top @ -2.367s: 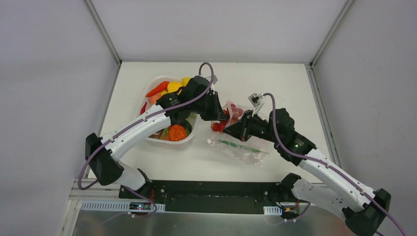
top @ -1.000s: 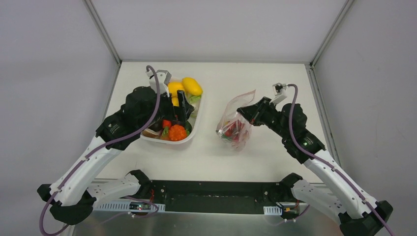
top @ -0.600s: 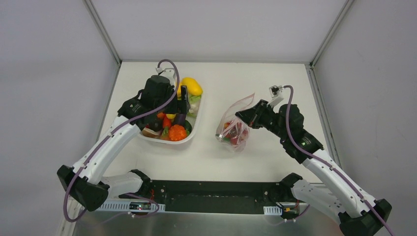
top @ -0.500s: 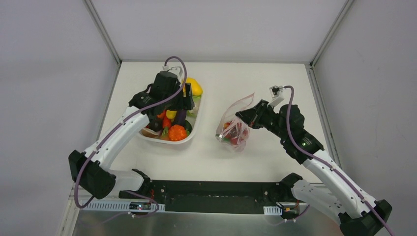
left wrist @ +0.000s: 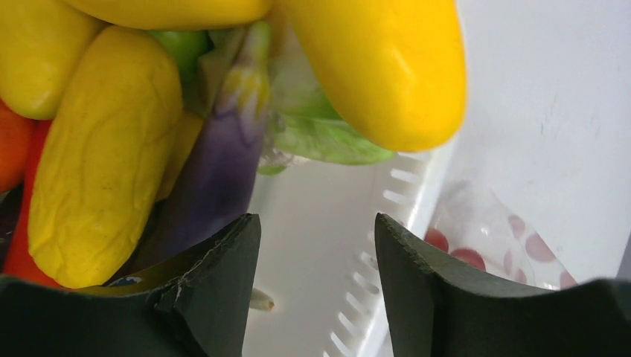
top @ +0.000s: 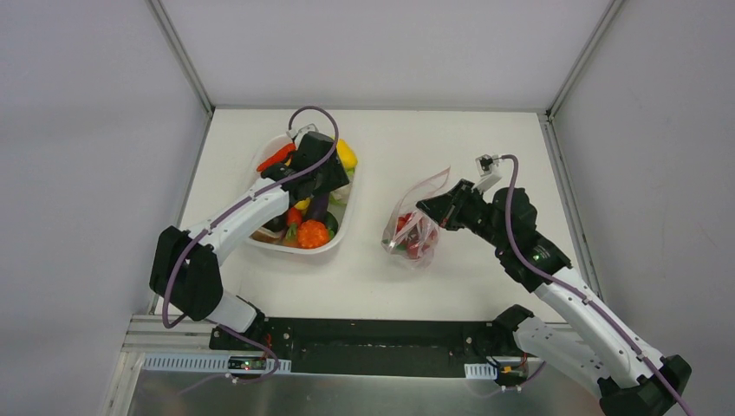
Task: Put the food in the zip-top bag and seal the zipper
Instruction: Pick up the fake vegetable from the bin.
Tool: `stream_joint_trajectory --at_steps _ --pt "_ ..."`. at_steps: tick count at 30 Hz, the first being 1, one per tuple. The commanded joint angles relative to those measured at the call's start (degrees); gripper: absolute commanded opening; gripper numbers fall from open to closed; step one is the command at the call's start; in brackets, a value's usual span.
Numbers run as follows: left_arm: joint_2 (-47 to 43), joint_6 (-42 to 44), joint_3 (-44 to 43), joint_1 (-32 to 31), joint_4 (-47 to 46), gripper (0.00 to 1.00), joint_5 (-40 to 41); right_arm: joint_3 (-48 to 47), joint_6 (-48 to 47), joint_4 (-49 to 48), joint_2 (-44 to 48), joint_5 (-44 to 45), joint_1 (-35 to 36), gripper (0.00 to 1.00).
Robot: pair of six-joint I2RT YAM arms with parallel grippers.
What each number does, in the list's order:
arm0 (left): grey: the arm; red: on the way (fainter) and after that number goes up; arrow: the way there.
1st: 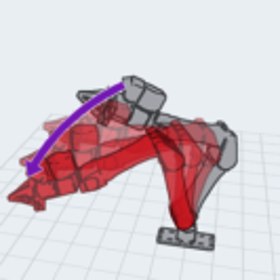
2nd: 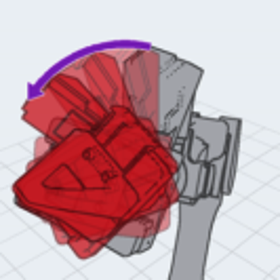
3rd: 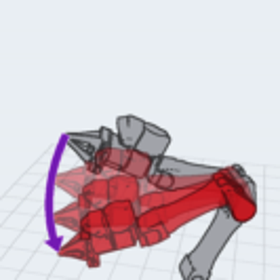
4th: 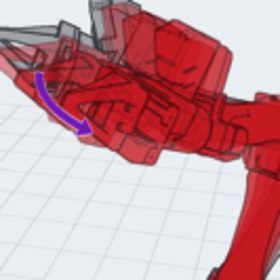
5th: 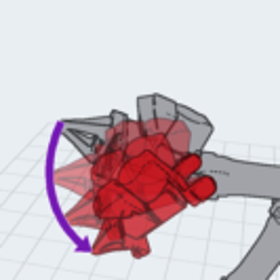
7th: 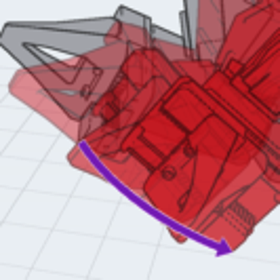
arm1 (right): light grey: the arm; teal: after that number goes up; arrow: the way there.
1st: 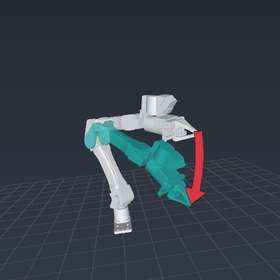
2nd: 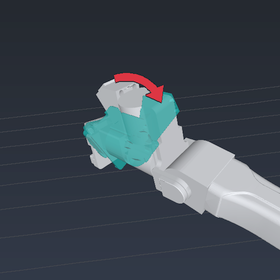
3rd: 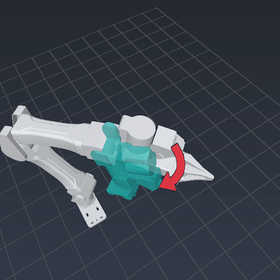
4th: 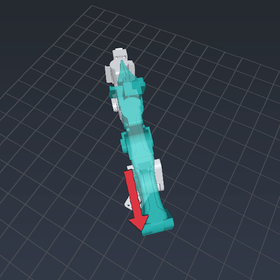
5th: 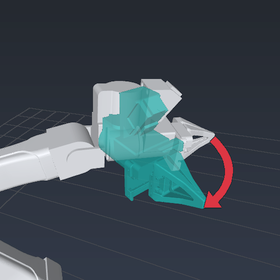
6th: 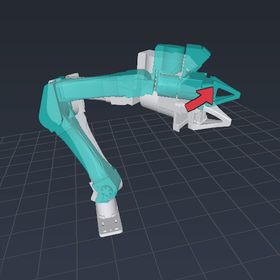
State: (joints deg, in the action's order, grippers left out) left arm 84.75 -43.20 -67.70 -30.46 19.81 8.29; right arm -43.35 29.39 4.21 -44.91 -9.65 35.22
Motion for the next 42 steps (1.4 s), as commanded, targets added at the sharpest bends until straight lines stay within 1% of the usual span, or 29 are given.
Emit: stream_joint_trajectory --at_steps 1,4,10,17,21,28,29,31,36,38,39,42 --pt "1.12 -6.42 1.16 -1.01 -4.69 0.58 8.77 -0.15 0.17 -0.81 0.79 0.12 -0.15 0.00" --pt "2.56 -7.52 1.23 -1.73 -6.10 0.57 9.68 -0.33 0.10 -0.87 0.39 -0.41 -0.12 0.00" --pt "5.18 -10.16 2.37 -2.90 -8.14 0.59 12.76 -0.33 0.24 -0.64 0.38 -0.65 -0.13 0.00" --pt "9.26 -10.72 5.27 -4.17 -13.61 0.58 16.14 0.11 0.12 -0.26 0.67 -0.52 -0.15 0.01" --pt "11.18 -10.60 5.56 -6.20 -15.33 0.59 21.21 0.26 0.14 0.09 0.82 -0.48 -0.15 0.01" --pt "12.41 -11.59 7.73 -7.40 -16.49 0.56 24.22 0.62 0.14 0.91 1.53 -0.13 -0.13 0.01" --pt "12.23 -11.78 8.58 -7.46 -16.92 0.54 24.57 0.68 0.14 1.05 1.67 0.03 -0.15 0.01" --pt "11.96 -11.64 9.95 -7.62 -17.99 0.45 24.61 0.88 0.22 1.07 1.82 0.23 -0.15 0.01" --pt "11.96 -10.42 10.88 -8.18 -18.13 0.39 25.17 0.64 0.23 1.10 1.60 -0.06 -0.11 0.01" --pt "12.19 -9.95 11.05 -8.30 -18.52 0.30 25.51 0.64 0.29 1.06 1.47 -0.23 -0.10 0.02" --pt "12.13 -9.77 11.28 -8.30 -18.76 0.23 25.66 0.70 0.33 1.02 1.45 -0.28 -0.10 0.01" --pt "10.74 -9.12 12.14 -8.30 -19.47 0.06 25.67 0.86 0.30 1.07 1.59 -0.20 -0.15 0.02"
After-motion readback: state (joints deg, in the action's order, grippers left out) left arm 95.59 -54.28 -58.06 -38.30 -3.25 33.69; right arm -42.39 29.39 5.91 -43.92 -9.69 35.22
